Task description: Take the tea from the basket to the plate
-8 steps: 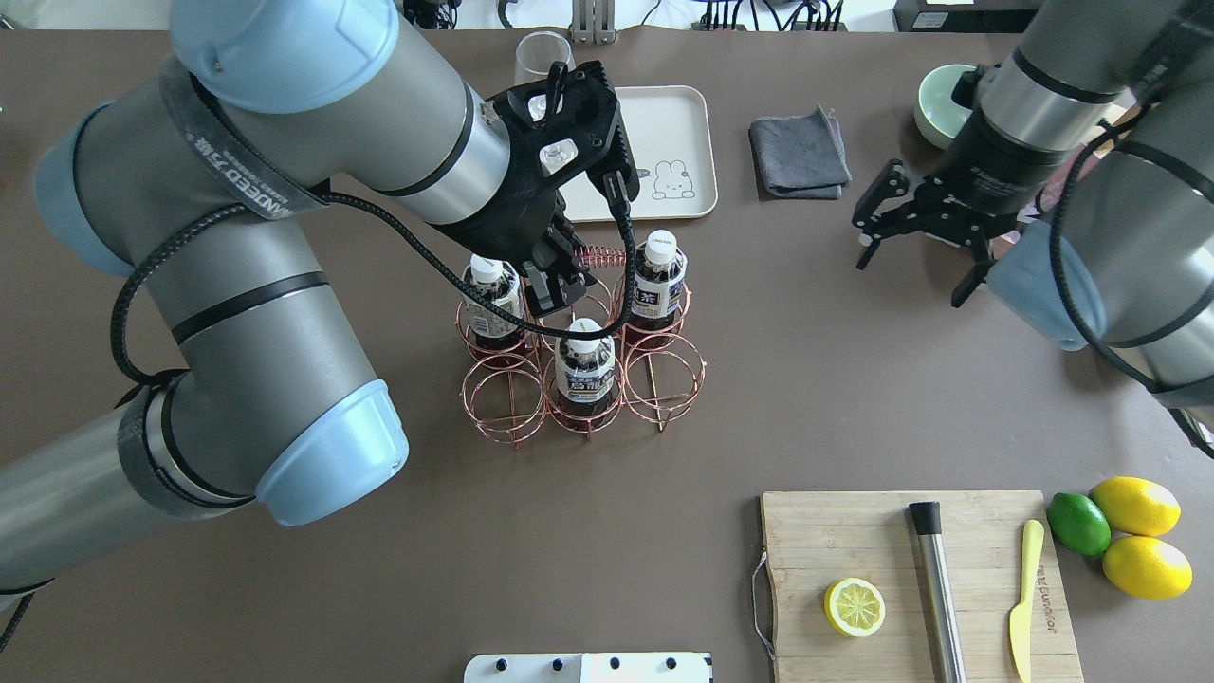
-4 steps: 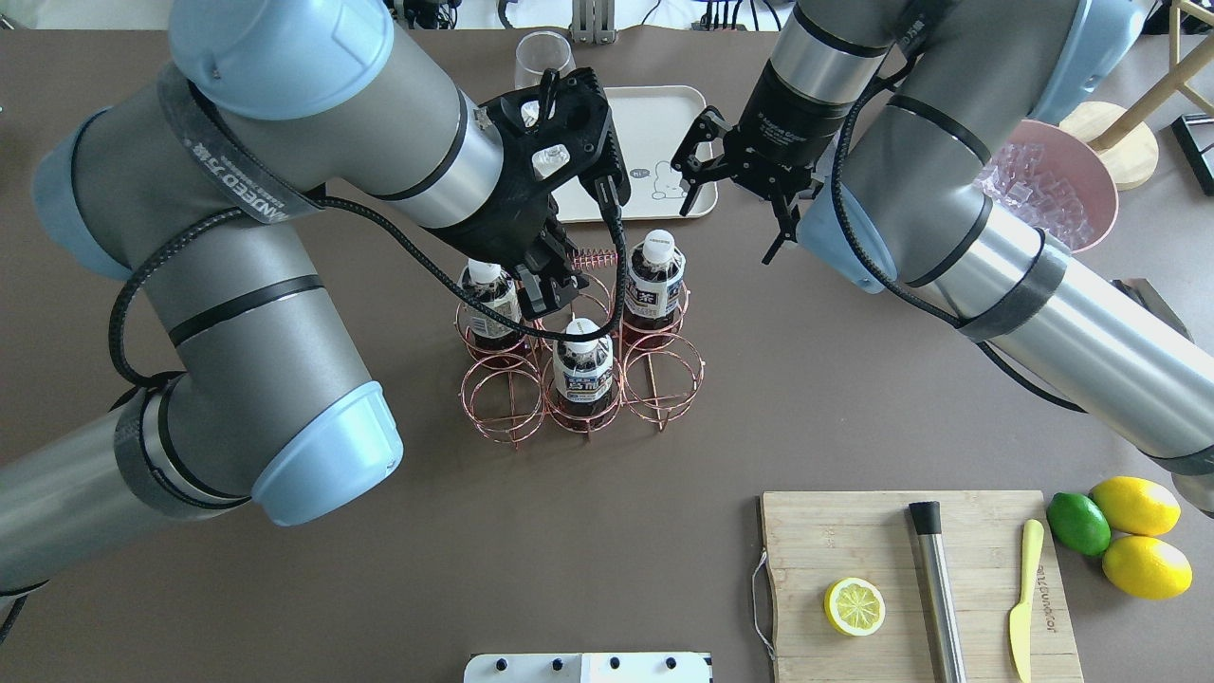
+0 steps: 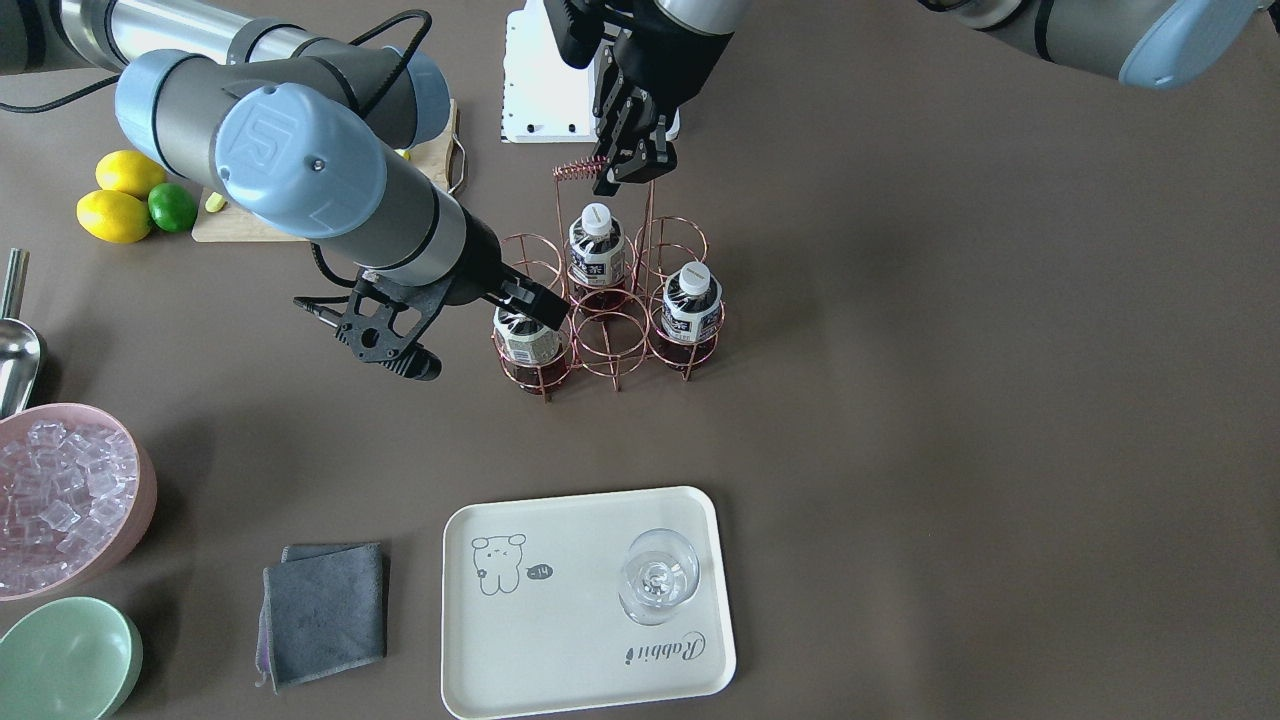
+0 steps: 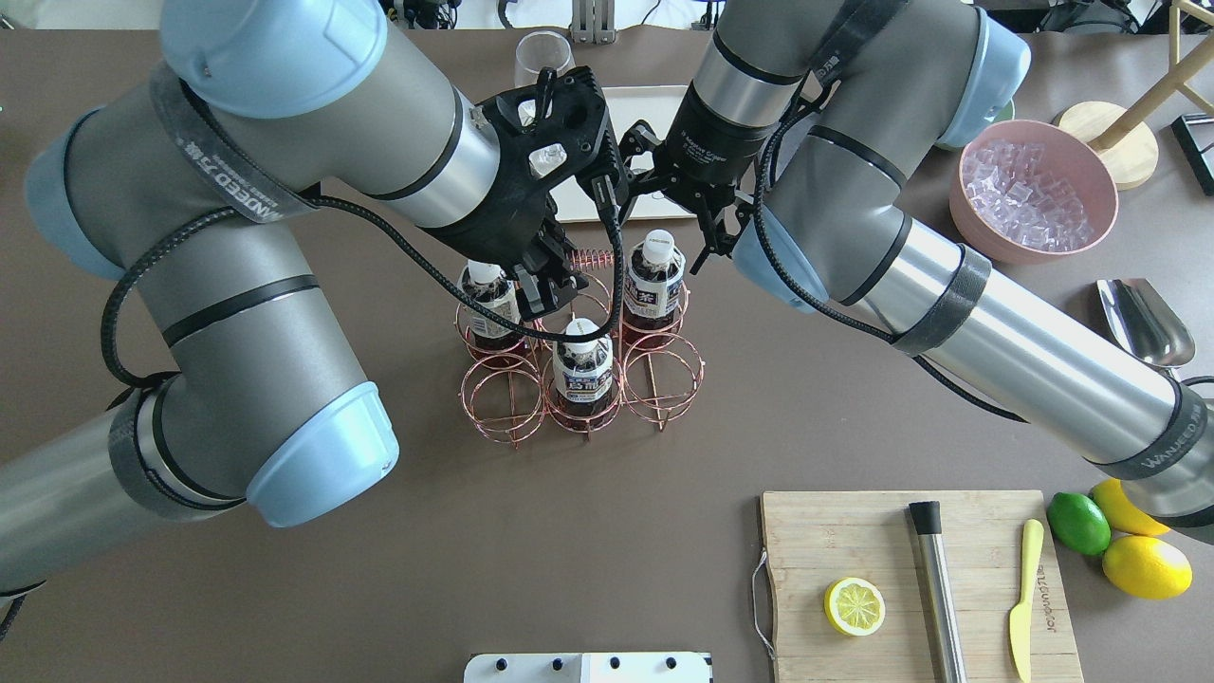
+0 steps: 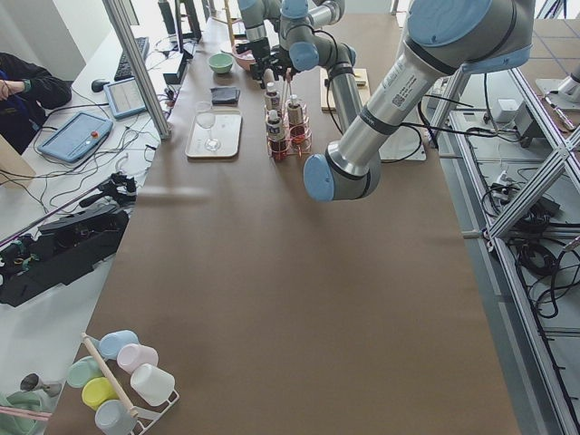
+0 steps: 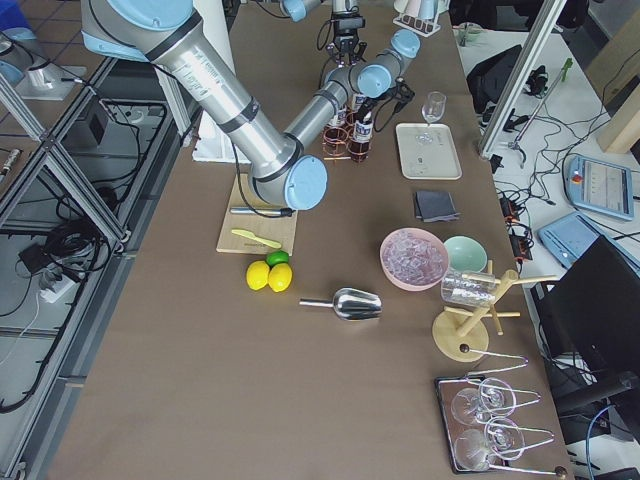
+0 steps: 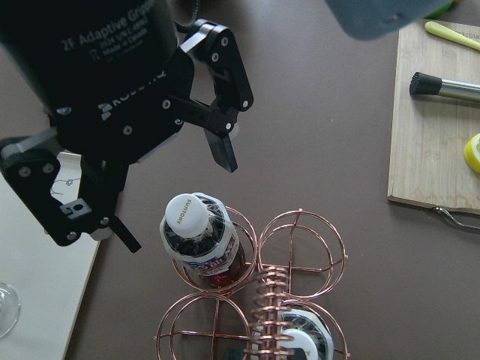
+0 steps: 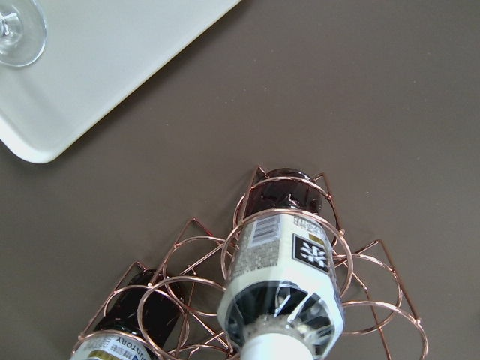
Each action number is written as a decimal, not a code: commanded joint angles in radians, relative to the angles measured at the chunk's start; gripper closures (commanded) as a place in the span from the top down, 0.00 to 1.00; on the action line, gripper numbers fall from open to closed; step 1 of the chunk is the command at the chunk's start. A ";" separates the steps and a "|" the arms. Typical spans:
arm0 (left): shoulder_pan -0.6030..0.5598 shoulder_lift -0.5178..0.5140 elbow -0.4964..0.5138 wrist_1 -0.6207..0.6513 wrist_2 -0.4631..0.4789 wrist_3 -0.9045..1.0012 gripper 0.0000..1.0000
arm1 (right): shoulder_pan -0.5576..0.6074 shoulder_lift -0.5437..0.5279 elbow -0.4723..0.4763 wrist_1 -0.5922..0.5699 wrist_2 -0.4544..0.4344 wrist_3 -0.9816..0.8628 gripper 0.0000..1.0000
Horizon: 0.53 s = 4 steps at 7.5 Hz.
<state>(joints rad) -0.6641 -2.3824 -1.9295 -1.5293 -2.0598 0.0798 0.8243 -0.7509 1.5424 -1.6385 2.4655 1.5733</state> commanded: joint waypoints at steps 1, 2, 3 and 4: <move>-0.002 0.002 -0.009 0.000 -0.002 0.000 0.00 | -0.025 0.007 -0.002 0.003 -0.017 -0.006 0.46; 0.000 0.003 -0.008 0.000 0.000 0.000 0.00 | -0.022 0.005 -0.002 0.002 -0.019 -0.006 0.16; 0.000 0.003 -0.006 0.000 0.001 0.000 0.00 | -0.007 0.005 -0.002 0.000 -0.022 -0.007 0.00; 0.000 0.003 -0.006 0.001 0.003 0.000 0.00 | 0.006 0.004 -0.002 0.000 -0.022 -0.012 0.00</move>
<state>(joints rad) -0.6644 -2.3798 -1.9369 -1.5293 -2.0596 0.0798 0.8098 -0.7452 1.5402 -1.6371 2.4458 1.5673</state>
